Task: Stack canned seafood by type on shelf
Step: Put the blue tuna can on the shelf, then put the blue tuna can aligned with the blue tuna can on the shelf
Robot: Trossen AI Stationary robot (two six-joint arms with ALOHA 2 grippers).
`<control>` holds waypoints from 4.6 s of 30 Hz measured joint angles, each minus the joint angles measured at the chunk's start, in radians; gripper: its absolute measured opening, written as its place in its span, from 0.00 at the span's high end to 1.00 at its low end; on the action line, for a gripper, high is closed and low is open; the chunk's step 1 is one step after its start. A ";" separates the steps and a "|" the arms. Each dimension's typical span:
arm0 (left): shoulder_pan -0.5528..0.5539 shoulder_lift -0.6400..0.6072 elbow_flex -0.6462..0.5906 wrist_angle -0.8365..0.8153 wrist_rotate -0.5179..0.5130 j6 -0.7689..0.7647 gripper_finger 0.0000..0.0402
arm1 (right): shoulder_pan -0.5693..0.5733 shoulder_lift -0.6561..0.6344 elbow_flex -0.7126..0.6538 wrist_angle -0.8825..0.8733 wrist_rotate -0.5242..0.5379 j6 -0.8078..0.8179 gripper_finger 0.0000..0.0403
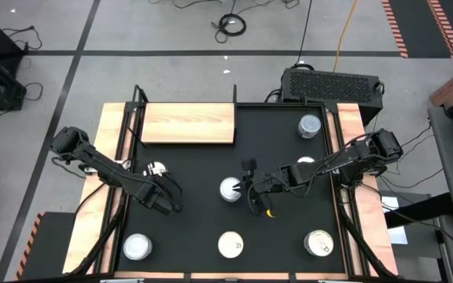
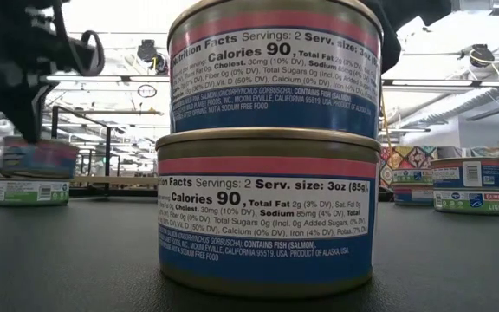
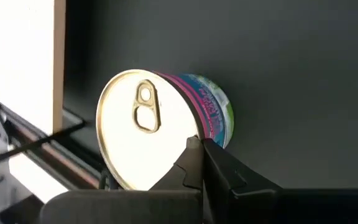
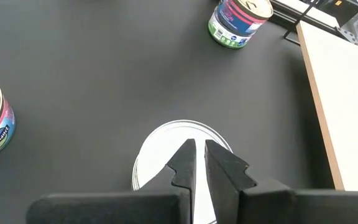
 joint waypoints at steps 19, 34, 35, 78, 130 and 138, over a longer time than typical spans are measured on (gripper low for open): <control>0.241 -0.028 0.069 -0.009 -0.166 0.265 1.00 | -0.013 0.000 0.000 0.000 -0.001 0.010 0.93; 0.727 -0.048 0.070 0.204 -0.192 0.778 1.00 | -0.082 0.000 0.000 -0.037 -0.005 0.075 0.93; 0.757 -0.048 0.070 0.224 -0.182 0.808 1.00 | -0.087 0.000 0.000 -0.043 -0.005 0.078 0.93; 1.287 0.035 0.069 0.557 0.006 1.206 0.97 | -0.151 0.000 -0.001 -0.079 -0.005 0.167 0.93; 0.074 -0.093 0.176 0.593 0.054 0.478 0.77 | -0.033 0.000 0.058 -0.199 -0.088 0.252 0.93; 0.023 0.091 0.133 1.051 0.214 0.832 0.77 | 0.065 0.000 0.123 -0.392 -0.082 0.369 0.93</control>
